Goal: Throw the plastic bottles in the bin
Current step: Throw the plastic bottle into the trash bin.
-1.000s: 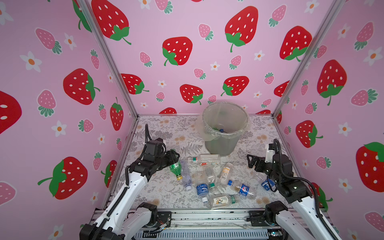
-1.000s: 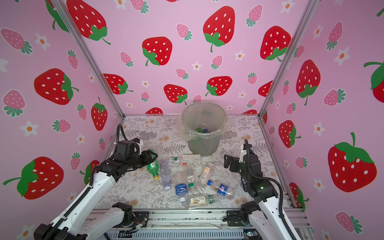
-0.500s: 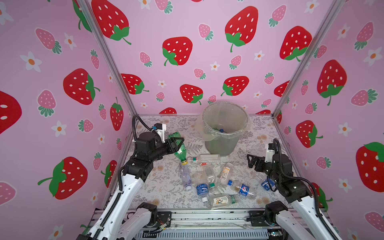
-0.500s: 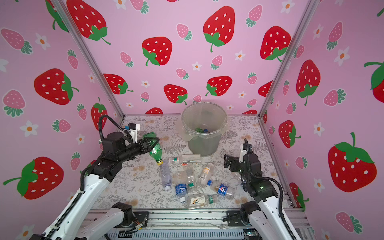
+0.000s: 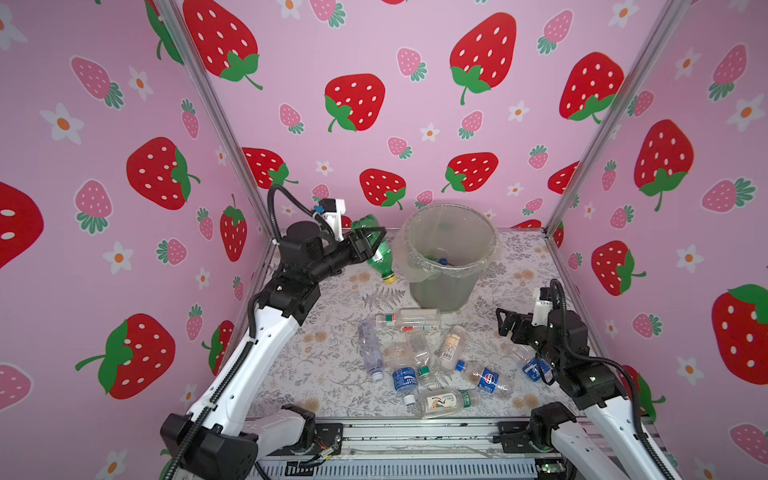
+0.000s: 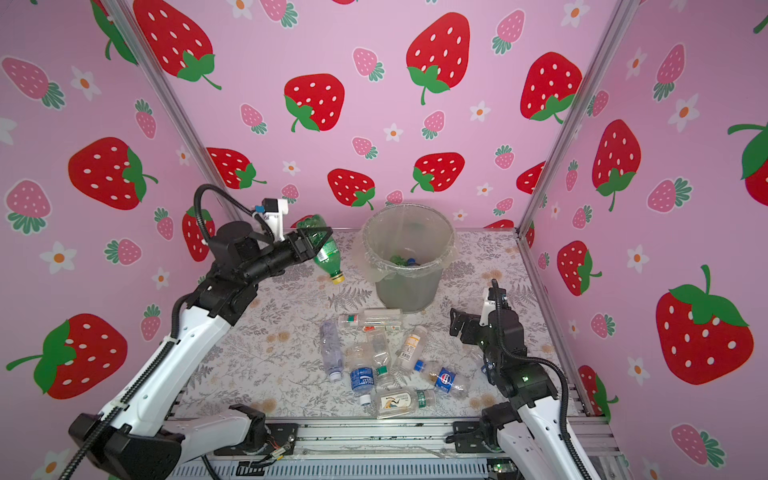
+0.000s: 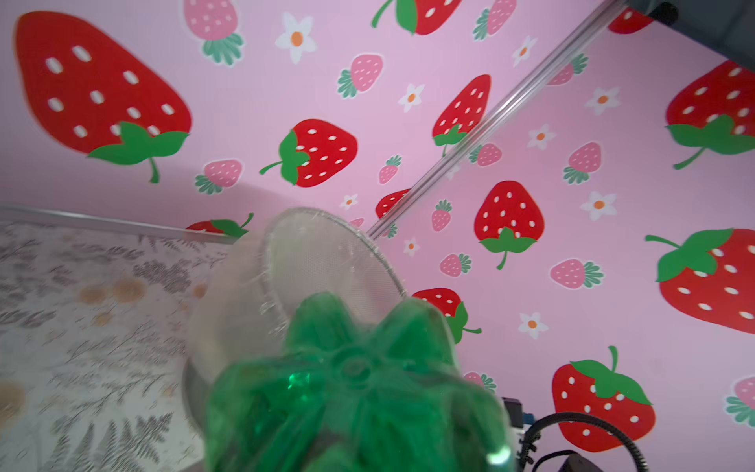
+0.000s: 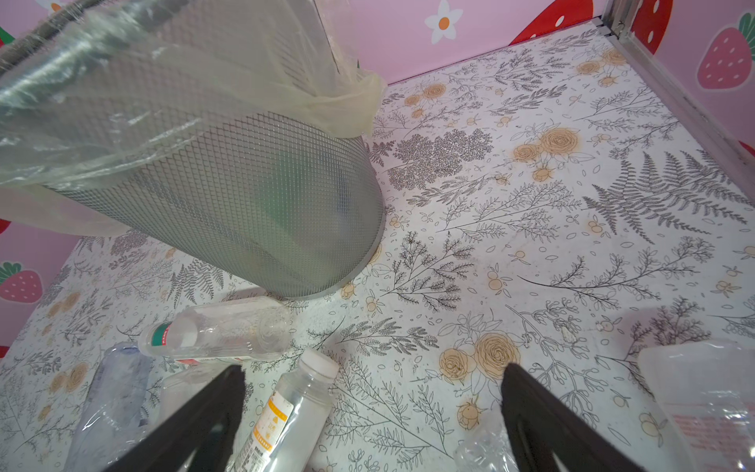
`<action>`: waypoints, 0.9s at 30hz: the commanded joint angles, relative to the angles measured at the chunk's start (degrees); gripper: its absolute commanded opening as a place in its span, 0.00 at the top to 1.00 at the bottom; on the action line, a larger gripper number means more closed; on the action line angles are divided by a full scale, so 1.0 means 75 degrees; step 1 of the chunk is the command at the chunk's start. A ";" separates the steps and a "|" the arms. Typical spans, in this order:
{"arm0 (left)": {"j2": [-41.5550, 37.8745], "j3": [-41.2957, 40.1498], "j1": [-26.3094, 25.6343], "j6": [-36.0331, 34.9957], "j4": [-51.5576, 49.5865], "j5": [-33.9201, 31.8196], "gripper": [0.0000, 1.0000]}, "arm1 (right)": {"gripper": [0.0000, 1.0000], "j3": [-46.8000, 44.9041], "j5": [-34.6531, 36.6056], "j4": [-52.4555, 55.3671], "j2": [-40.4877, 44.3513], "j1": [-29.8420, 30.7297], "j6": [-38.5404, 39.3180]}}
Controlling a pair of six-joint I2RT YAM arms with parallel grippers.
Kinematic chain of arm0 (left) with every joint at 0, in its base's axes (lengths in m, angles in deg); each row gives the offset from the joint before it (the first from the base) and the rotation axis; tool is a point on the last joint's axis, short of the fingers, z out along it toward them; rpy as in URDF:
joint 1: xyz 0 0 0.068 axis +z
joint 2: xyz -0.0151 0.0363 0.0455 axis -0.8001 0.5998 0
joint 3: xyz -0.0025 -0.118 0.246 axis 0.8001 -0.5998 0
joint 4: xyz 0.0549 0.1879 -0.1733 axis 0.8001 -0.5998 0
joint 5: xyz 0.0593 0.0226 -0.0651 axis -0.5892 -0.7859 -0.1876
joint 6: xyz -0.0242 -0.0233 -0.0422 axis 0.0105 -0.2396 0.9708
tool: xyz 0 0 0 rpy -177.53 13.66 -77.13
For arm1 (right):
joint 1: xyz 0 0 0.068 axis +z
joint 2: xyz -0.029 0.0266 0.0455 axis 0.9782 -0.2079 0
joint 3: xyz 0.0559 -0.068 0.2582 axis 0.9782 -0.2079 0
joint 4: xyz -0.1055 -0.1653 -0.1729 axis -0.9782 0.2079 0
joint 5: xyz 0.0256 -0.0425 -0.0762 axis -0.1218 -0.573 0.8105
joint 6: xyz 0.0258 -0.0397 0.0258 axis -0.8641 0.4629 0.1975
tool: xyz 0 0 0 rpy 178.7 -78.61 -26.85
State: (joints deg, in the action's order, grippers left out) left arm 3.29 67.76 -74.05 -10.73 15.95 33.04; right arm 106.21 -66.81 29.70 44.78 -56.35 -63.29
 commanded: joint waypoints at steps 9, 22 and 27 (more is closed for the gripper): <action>0.5082 0.6465 -0.1160 0.0059 -0.2232 -0.0642 0.11 | 0.01 0.0244 0.0271 0.0123 0.0057 0.0040 0.0040; 0.3596 0.5763 -0.1136 -0.0636 -0.3270 -0.1383 0.01 | 0.01 0.0226 0.0174 0.0097 0.0128 0.0034 0.0043; 0.2164 0.4117 -0.1086 -0.0957 -0.3180 -0.2141 0.01 | 0.01 0.0190 0.0054 0.0059 0.0092 0.0037 0.0066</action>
State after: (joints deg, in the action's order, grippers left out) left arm 22.91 103.49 -82.62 -15.06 -8.02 21.35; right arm 106.80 -65.87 30.20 45.45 -56.35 -63.25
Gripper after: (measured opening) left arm 0.990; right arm 0.994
